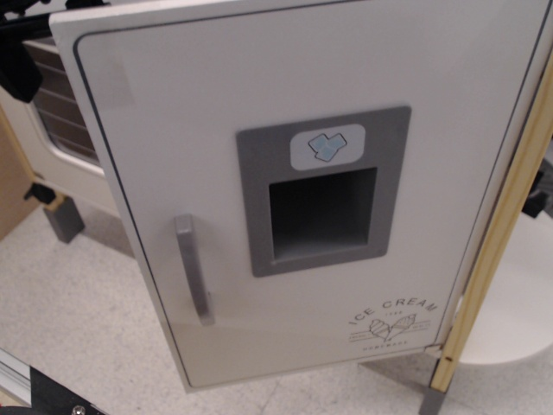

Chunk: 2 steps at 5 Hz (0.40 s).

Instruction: Open fridge

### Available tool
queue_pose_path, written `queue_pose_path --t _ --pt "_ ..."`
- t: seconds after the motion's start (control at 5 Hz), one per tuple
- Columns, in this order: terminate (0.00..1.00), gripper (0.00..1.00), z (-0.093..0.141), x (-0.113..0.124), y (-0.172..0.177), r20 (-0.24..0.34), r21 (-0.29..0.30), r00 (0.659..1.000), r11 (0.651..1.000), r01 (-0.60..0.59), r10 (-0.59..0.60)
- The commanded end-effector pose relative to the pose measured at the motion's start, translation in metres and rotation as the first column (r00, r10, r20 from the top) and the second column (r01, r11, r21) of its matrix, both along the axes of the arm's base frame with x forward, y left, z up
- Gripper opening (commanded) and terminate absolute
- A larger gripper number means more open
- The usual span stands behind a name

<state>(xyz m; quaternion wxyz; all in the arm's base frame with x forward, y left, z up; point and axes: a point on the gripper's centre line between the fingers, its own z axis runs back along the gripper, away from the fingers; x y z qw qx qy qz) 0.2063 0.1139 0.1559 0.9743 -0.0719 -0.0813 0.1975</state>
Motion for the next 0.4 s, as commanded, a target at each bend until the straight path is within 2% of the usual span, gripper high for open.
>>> queue_pose_path --t 0.0,0.2 --pt "0.00 1.00 0.016 -0.022 -0.043 -0.001 -0.009 0.984 0.984 0.180 -0.180" --pt "0.00 1.00 0.015 -0.023 -0.059 0.013 -0.007 0.974 0.974 0.228 -0.228"
